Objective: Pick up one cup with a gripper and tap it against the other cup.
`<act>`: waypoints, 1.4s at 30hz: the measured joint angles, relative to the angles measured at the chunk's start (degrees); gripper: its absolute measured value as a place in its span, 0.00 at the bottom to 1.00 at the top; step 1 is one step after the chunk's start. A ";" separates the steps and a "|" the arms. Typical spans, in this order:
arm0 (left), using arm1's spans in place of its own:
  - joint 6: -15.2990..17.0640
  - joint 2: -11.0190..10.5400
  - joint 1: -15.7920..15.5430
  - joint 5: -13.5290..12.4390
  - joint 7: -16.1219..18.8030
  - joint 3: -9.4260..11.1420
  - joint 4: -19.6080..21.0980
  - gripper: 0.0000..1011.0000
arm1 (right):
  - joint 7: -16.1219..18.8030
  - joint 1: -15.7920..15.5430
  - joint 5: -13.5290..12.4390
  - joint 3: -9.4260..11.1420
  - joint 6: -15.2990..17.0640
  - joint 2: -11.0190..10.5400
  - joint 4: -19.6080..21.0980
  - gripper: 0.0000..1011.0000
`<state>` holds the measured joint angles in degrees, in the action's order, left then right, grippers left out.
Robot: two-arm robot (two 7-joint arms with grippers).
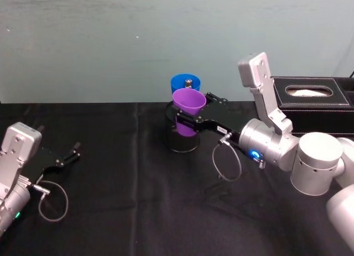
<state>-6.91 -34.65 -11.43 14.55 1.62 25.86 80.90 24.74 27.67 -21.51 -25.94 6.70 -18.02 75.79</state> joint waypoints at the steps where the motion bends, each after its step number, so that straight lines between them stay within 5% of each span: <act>1: 0.00 0.00 0.00 0.00 0.00 0.00 0.00 0.99 | -0.02 0.42 0.25 -0.09 0.03 0.23 -0.47 0.73; 24: 0.00 0.00 0.00 0.00 0.00 0.00 0.00 0.99 | 0.83 5.35 1.54 0.37 -1.31 3.22 -8.16 0.73; 42: 0.00 0.00 0.00 0.00 0.00 0.00 0.00 0.99 | 1.33 6.47 1.17 0.74 -1.26 3.77 -9.27 0.73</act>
<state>-6.91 -34.65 -11.43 14.55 1.62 25.86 80.90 26.07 34.14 -20.34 -25.20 5.45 -14.25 66.52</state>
